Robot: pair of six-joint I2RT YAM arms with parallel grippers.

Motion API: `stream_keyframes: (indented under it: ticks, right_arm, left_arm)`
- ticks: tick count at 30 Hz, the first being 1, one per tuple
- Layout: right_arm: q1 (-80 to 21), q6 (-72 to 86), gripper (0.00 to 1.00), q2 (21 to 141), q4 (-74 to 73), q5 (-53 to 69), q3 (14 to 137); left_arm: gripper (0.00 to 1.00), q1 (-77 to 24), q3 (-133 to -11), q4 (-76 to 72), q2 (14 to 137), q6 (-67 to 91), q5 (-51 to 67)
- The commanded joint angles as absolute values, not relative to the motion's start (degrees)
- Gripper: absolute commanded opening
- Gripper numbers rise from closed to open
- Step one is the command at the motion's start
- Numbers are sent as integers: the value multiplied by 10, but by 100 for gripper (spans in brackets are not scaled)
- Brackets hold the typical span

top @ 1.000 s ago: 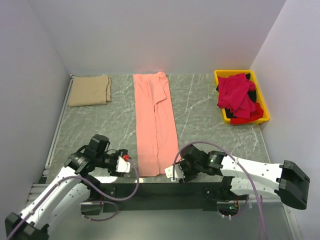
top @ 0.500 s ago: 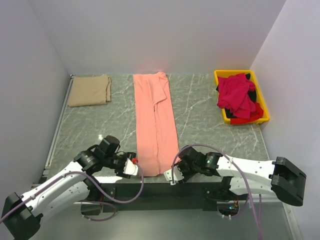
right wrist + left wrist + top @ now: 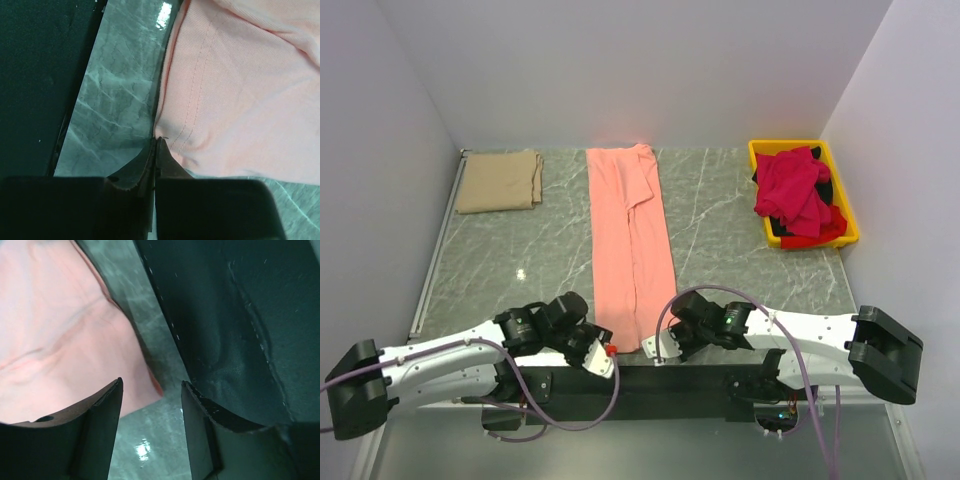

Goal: Fold and stack the t-shirts
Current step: Fold the tshirt

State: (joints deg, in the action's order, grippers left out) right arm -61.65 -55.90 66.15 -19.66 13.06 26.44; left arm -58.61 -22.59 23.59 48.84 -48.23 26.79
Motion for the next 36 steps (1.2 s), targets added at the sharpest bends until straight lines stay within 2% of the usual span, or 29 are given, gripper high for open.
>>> stream_keyframes:
  ticks: [1, 8, 9, 10, 12, 15, 16, 18, 27, 30, 36]
  right_arm:
    - [-619, -531, 0, 661, -204, 131, 269]
    - [-620, -528, 0, 655, -207, 133, 270]
    - [-620, -529, 0, 656, -208, 133, 269]
    - [-620, -528, 0, 656, -209, 134, 270]
    - [-618, -524, 0, 658, -216, 136, 276]
    - [-617, -515, 0, 650, -224, 140, 286]
    - [-616, -512, 0, 645, -225, 141, 288]
    - [-615, -494, 0, 629, -238, 147, 301]
    - [-629, -411, 0, 564, -311, 186, 364]
    - [-621, -411, 0, 569, -314, 169, 383]
    - [-543, -476, 0, 576, -318, 169, 404]
  left_arm:
    - [55, -614, -202, 165, 518, -458, 197]
    - [53, -628, -193, 94, 607, -438, 125]
    - [49, -629, -192, 94, 613, -445, 121]
    - [40, -629, -192, 98, 620, -448, 123]
    - [33, -630, -189, 117, 621, -460, 127]
    - [15, -629, -189, 161, 598, -475, 144]
    - [6, -630, -189, 170, 576, -476, 152]
    - [1, -629, -192, 189, 549, -477, 158]
    - [1, -629, -262, 286, 447, -454, 240]
    - [1, -623, -278, 288, 436, -421, 227]
    - [1, -505, -310, 316, 444, -456, 254]
